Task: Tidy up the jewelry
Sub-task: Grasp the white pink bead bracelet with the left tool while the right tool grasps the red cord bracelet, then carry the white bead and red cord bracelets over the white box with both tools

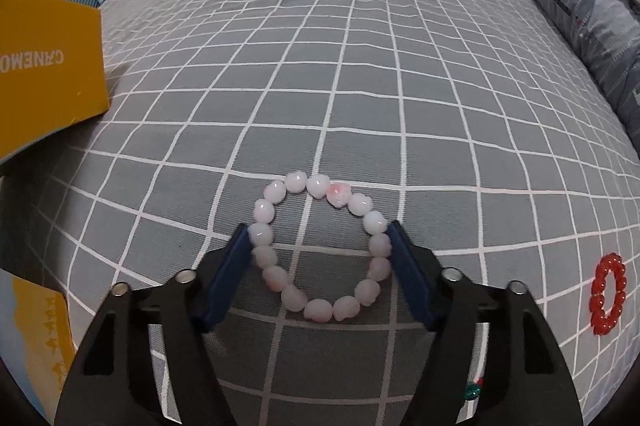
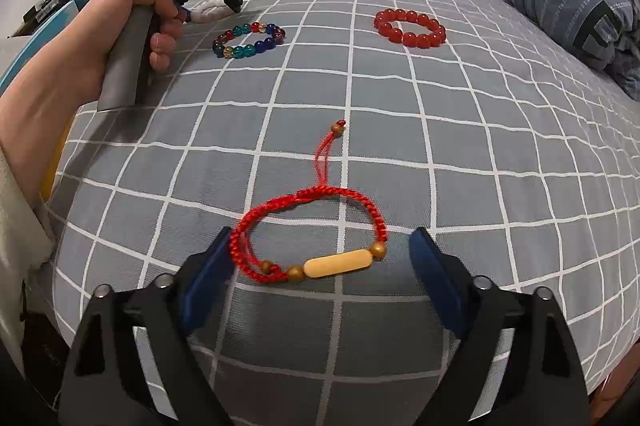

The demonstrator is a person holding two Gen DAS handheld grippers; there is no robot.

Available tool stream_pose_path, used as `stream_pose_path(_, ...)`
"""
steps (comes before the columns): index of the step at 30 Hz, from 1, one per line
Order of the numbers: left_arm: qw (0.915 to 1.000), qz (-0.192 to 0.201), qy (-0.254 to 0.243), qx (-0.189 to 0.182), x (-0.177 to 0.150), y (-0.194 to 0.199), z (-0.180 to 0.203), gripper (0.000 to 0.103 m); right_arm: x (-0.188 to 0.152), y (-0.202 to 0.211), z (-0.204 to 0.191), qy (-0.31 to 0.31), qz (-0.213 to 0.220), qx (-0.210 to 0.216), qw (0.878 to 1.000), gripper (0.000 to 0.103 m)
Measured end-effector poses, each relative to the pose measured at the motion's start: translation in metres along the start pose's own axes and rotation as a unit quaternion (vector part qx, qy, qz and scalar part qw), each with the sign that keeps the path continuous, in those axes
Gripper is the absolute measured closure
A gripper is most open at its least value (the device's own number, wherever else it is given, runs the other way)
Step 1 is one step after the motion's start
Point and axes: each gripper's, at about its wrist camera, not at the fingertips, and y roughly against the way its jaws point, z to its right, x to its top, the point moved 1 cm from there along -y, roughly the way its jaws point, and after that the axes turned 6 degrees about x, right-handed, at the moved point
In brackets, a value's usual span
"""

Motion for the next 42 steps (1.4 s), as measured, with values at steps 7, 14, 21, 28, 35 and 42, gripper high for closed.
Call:
stream_pose_path(7, 1.0, 0.004, -0.006, -0.002, -0.001, 0.001, -0.001, 0.061, 0.002, 0.0, 0.002, 0.002, 0.004, -0.003, 1.0, 0.044)
stream_pose_path(14, 1.0, 0.004, -0.006, -0.006, -0.001, 0.002, -0.003, 0.081, 0.004, 0.001, 0.004, 0.0, 0.01, -0.003, 1.0, 0.07)
stream_pose_path(21, 1.0, 0.008, 0.001, -0.006, -0.002, 0.005, -0.005, 0.084, 0.007, 0.004, 0.005, -0.003, 0.022, 0.002, 1.0, 0.094)
stream_pose_path(28, 0.9999, 0.009, 0.001, -0.01, -0.002, 0.01, -0.005, 0.084, 0.008, 0.009, 0.001, -0.002, 0.029, -0.004, 1.0, 0.094)
stream_pose_path(35, 0.9996, 0.018, -0.005, -0.019, -0.003, 0.023, -0.005, 0.084, 0.008, 0.019, -0.001, -0.004, 0.04, -0.01, 0.999, 0.094)
stream_pose_path(42, 0.9991, 0.028, -0.01, -0.029, -0.006, 0.042, -0.007, 0.084, 0.008, 0.024, -0.003, -0.007, 0.047, -0.018, 0.999, 0.094)
